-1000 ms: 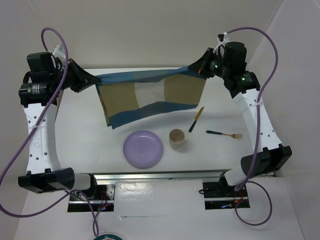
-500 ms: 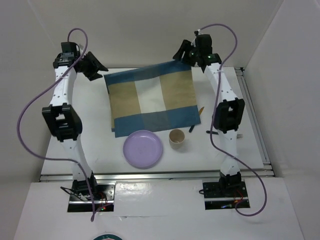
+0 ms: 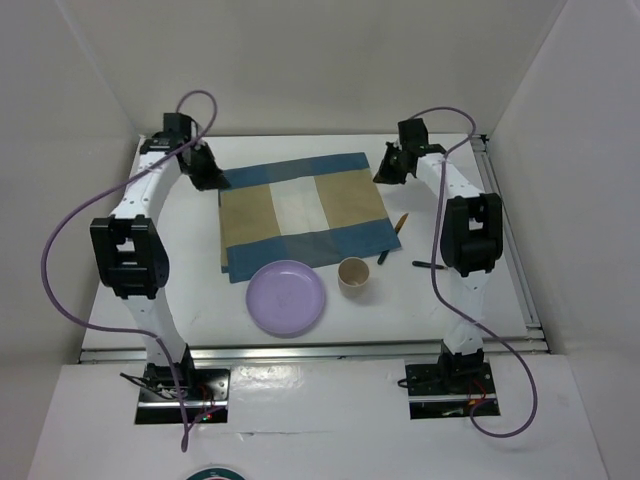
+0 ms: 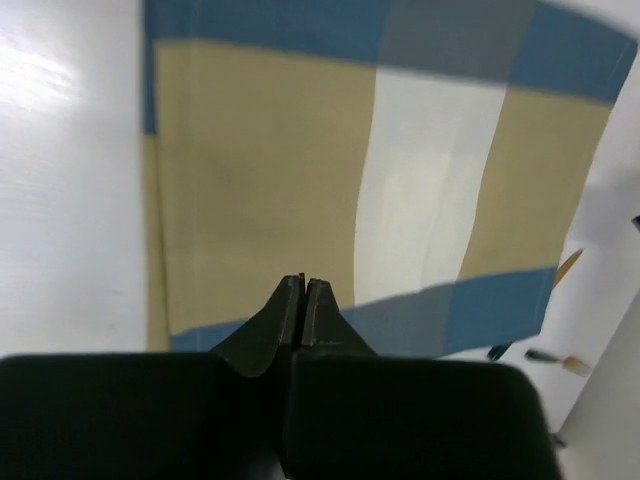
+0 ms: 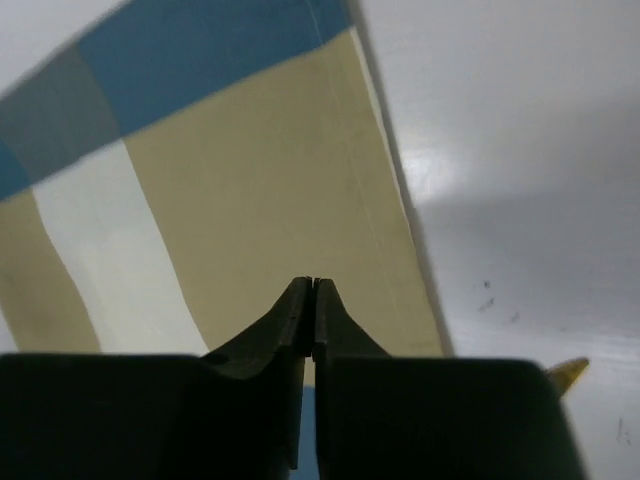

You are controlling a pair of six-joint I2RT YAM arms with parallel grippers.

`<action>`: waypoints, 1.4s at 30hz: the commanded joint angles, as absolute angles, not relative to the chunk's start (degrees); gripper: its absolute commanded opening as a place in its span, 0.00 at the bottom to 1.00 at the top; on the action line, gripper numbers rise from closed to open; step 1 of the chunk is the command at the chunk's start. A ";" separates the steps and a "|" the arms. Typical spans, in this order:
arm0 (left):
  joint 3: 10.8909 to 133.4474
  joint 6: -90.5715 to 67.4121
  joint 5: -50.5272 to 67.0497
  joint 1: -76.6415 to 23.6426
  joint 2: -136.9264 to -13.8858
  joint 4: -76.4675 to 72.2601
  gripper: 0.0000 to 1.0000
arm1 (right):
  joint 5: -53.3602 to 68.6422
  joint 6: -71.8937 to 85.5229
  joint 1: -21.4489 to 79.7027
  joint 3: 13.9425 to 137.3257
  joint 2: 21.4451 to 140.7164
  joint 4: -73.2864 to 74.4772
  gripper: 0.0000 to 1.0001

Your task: Set the dinner table for one person

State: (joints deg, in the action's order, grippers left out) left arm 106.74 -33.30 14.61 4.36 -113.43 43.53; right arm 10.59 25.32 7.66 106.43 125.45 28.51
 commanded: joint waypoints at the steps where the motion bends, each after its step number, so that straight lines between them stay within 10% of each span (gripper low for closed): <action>1: 95.04 -31.46 12.48 -0.51 -109.96 41.68 0.00 | 8.35 23.91 10.45 99.69 119.53 25.84 0.01; 7: 79.64 -34.97 12.48 -1.23 -108.36 35.69 0.00 | 7.03 23.91 11.60 95.36 120.23 25.84 0.00; 29: 100.10 -33.75 4.58 0.61 -129.64 45.35 0.00 | 5.80 27.86 16.08 77.27 117.78 25.75 0.00; 42: 84.84 -33.22 5.19 1.67 -120.33 40.87 0.00 | 0.35 30.76 16.61 66.09 110.13 26.37 0.00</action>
